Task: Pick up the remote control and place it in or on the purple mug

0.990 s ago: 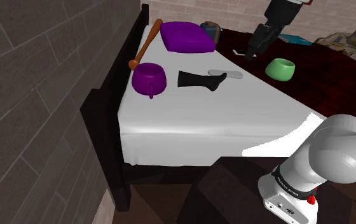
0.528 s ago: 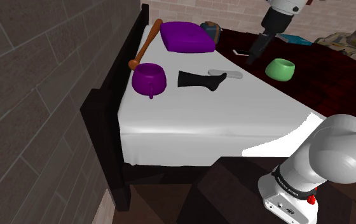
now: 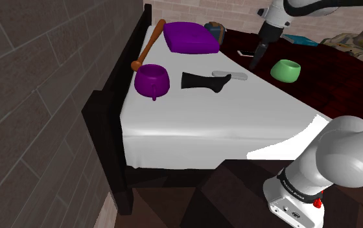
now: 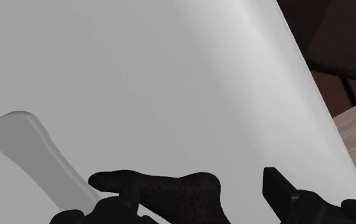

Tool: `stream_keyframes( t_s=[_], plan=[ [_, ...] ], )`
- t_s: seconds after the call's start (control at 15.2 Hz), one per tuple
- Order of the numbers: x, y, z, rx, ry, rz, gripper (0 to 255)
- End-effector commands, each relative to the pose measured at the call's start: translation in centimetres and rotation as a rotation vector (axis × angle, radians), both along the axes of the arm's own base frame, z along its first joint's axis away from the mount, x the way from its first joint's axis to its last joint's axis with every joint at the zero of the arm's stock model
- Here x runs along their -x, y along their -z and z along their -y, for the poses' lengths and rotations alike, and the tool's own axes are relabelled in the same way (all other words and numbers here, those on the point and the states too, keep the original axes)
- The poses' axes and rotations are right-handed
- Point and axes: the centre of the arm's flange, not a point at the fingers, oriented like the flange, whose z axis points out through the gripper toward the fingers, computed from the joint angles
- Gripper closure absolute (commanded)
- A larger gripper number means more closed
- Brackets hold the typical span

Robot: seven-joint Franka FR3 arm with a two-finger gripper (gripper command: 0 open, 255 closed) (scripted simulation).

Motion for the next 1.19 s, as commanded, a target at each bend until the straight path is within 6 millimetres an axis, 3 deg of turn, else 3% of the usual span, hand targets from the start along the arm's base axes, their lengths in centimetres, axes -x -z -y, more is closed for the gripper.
stream_keyframes(
  t_s=[0.0,0.59,1.12],
  plan=[
    [-1.4,1.1,2.1,0.005,-0.057,-0.008,0],
    [-8.7,6.9,9.9,0.022,-0.292,-0.049,0],
    [-16.4,12.1,15.4,0.037,-0.502,-0.085,0]
  ],
)
